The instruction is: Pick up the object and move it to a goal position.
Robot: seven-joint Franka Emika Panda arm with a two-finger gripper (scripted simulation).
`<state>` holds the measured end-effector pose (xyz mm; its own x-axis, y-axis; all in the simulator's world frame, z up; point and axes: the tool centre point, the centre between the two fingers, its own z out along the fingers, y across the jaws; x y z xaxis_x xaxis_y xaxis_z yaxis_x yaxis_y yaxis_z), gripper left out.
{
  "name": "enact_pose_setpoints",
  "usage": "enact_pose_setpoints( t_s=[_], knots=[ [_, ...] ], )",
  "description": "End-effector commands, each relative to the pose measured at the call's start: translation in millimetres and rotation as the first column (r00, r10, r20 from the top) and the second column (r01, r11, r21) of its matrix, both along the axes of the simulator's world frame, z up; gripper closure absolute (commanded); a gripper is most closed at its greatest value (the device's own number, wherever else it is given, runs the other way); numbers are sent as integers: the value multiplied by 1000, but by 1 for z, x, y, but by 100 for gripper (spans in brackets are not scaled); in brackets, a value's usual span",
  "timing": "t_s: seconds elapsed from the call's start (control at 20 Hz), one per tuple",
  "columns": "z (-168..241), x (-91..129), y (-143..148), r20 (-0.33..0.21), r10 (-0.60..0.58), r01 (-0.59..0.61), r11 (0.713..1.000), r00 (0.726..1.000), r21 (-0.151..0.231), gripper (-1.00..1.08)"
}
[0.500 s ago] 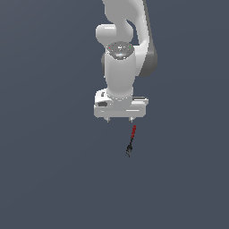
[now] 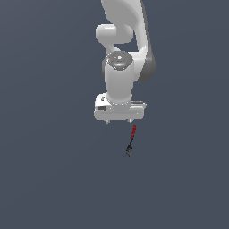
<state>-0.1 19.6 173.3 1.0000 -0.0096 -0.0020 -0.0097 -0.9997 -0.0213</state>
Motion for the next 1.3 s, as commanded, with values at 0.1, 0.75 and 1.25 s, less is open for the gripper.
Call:
enact_pose_setpoints(
  t_s=[0.1,0.75,1.25],
  knots=[
    [-10,-4,-1,-21,-2,2,1000,1000,-3,-92],
    [-25,0,11,-16,-50,50,999,999,-6,-92],
    [-73,7,46,-8,-183,183,983,983,-14,-92]
  ],
)
